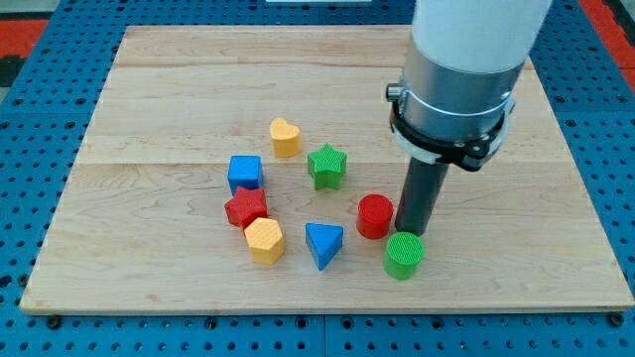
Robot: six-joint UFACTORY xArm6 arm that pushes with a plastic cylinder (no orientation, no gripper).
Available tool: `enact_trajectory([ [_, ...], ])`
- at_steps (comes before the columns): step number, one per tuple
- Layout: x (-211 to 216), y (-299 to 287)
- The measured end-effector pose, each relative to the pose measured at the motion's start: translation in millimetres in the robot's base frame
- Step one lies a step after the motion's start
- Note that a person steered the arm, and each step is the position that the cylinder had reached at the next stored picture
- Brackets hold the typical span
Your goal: Move the circles to the top right of the blue triangle
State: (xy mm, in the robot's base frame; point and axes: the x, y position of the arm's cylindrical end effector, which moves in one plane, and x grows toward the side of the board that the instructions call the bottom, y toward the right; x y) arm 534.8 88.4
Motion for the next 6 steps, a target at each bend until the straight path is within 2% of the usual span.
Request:
enact_trajectory([
  [2, -35.6, -22.4],
  [3, -36.4, 19.8],
  [4, 25.8, 59.6],
  [5, 69.6, 75.9],
  [6, 57.5, 19.4],
])
